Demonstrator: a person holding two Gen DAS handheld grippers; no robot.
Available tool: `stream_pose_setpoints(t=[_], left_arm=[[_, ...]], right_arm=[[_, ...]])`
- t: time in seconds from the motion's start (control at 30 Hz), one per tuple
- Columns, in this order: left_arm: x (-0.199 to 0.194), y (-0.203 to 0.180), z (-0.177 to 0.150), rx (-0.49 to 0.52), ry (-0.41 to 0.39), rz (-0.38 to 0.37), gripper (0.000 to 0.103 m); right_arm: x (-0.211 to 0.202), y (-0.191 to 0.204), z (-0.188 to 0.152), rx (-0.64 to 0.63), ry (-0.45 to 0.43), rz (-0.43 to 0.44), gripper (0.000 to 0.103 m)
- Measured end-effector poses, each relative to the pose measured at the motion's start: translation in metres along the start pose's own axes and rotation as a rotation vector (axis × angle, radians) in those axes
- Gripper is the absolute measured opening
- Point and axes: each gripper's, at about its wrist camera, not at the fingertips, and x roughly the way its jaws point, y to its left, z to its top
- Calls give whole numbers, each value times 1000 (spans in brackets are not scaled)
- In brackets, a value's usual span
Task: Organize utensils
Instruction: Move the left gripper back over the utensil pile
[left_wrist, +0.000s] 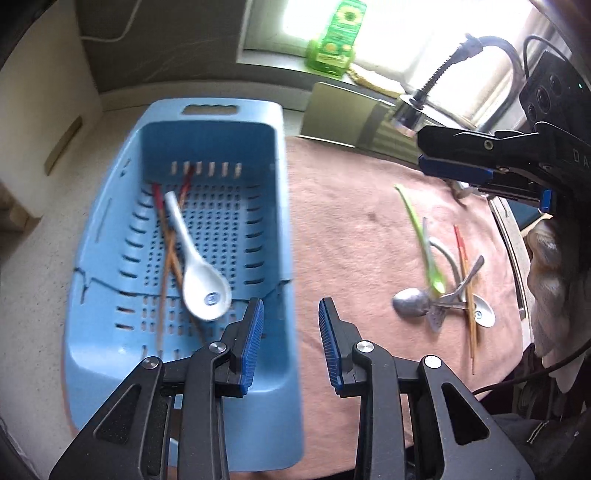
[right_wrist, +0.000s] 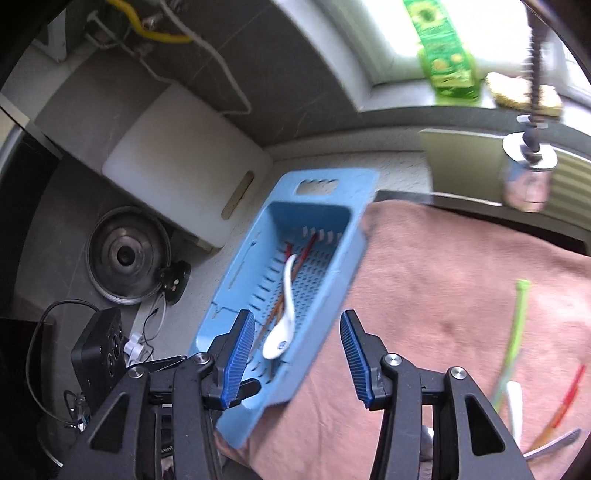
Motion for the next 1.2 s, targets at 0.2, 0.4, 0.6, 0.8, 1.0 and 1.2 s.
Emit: stream_pose_setpoints(t=[0.2, 0.4, 0.6, 0.8, 1.0, 1.2], left_arm=[[13, -45, 6, 87, 23, -62, 29], [31, -83, 4, 164, 61, -108, 29], [47, -110, 0, 257, 110, -123, 29], [61, -125, 0, 364, 150, -87, 29], [75, -126, 3, 437, 180, -63, 29], [91, -122, 9, 462, 226, -75, 29]], right_arm=[[-58, -46, -13, 30, -89, -70, 51], [-96, -89, -32, 82, -98, -145, 58], [-116, -125, -62, 189, -69, -153, 58], [-117, -140, -89, 270, -4, -94, 54], [-95, -138, -116, 294, 91, -69, 28], [-68, -127, -137, 306, 182, -49, 21]])
